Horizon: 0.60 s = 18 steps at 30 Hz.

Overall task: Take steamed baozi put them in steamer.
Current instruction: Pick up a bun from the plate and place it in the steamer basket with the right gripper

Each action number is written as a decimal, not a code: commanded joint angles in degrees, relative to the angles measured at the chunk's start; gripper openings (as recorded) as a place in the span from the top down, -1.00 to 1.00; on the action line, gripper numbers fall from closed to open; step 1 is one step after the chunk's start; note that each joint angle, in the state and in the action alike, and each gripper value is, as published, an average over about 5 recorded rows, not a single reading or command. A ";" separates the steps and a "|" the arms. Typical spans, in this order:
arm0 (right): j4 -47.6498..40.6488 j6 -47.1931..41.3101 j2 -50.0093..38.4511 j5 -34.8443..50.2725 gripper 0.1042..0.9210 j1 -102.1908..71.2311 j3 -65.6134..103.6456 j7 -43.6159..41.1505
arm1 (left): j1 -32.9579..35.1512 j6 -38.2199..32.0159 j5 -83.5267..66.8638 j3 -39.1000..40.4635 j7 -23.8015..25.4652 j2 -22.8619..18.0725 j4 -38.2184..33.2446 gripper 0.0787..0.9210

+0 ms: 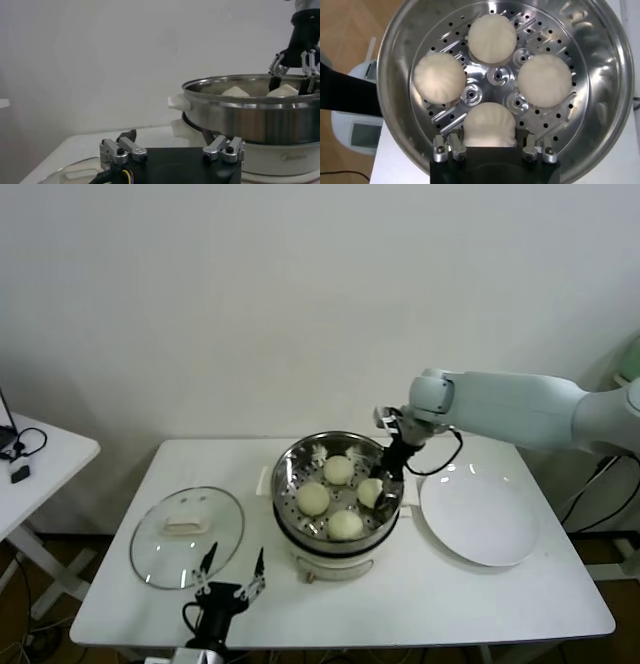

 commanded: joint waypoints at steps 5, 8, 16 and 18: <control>-0.37 0.15 0.08 0.34 -0.69 -0.48 1.43 -0.05 | -0.04 0.03 0.06 -0.10 -0.03 0.11 -0.13 -0.77; -0.52 0.29 -0.07 1.03 -0.75 -0.20 2.19 -0.41 | -0.05 0.03 0.05 -0.17 -0.04 0.05 -0.06 -0.77; -0.22 0.92 -3.35 3.37 -0.76 2.29 5.75 -1.18 | -0.28 0.10 0.09 -0.28 -0.10 -0.11 -0.24 -0.77; 0.01 1.04 -5.17 3.45 -0.76 2.17 8.15 0.23 | -0.47 0.09 0.08 -0.38 -0.20 -0.05 -0.33 -0.77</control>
